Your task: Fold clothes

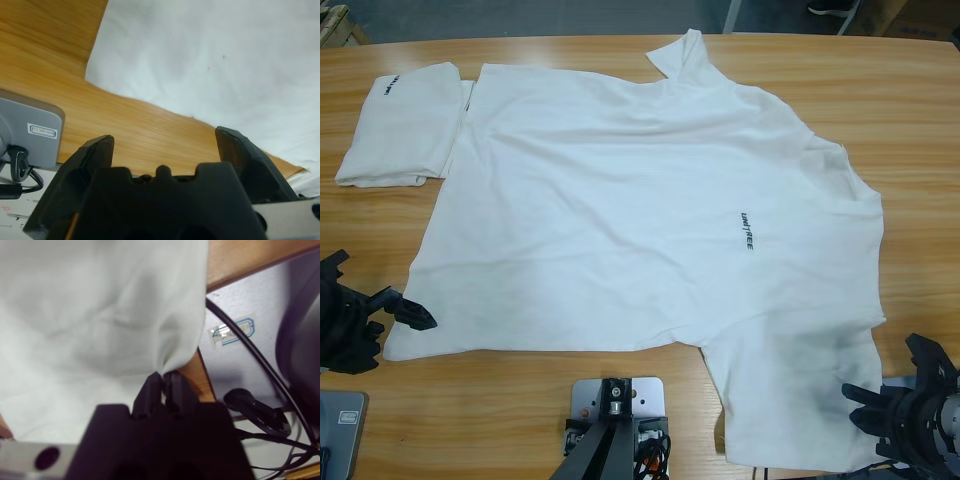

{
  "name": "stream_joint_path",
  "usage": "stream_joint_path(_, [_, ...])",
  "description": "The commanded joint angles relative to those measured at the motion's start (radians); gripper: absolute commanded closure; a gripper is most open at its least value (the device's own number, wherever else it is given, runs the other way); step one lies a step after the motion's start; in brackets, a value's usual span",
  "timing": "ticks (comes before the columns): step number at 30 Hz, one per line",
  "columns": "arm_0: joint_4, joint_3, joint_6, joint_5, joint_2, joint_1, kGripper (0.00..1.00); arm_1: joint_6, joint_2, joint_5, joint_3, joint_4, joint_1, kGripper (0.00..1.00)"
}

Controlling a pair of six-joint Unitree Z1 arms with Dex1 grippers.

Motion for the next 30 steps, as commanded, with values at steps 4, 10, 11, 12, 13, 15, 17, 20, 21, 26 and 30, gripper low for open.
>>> stream_joint_path(4, [-0.038, 0.067, -0.164, -0.038, 0.098, -0.013, 0.339, -0.027, 0.052, -0.011, 0.034, -0.087, 0.003, 1.0])
stream_joint_path(10, [-0.048, 0.071, -0.18, -0.016, 0.082, 0.018, 0.335, -0.025, 0.045, -0.009, 0.049, -0.096, 0.003, 1.0])
stream_joint_path(11, [-0.048, 0.074, -0.193, -0.009, 0.081, 0.021, 0.333, -0.025, 0.043, -0.009, 0.05, -0.096, 0.003, 1.0])
stream_joint_path(12, [-0.049, 0.075, -0.208, 0.0, 0.089, 0.022, 0.325, -0.026, 0.04, -0.01, 0.052, -0.096, 0.003, 1.0])
stream_joint_path(13, [-0.059, 0.082, -0.221, 0.009, 0.097, 0.026, 0.322, -0.025, 0.038, -0.011, 0.052, -0.096, 0.003, 1.0])
stream_joint_path(15, [-0.103, 0.112, -0.233, 0.011, 0.099, 0.041, 0.317, -0.025, 0.033, -0.011, 0.057, -0.096, 0.003, 1.0])
stream_joint_path(17, [-0.132, 0.132, -0.255, 0.019, 0.099, 0.054, 0.313, -0.026, 0.029, -0.012, 0.061, -0.097, 0.003, 1.0])
stream_joint_path(20, [-0.149, 0.153, -0.316, 0.026, 0.081, 0.118, 0.28, -0.026, 0.032, -0.013, 0.061, -0.103, 0.003, 1.0])
stream_joint_path(21, [-0.156, 0.157, -0.319, 0.038, 0.064, 0.156, 0.283, -0.027, 0.033, -0.013, 0.061, -0.104, 0.003, 1.0])
stream_joint_path(26, [-0.159, 0.117, -0.108, 0.086, 0.013, 0.268, 0.275, -0.027, 0.027, -0.016, 0.065, -0.104, 0.003, 1.0])
stream_joint_path(30, [-0.141, 0.109, -0.055, 0.067, 0.029, 0.264, 0.239, -0.027, 0.034, -0.02, 0.06, -0.109, 0.003, 1.0])
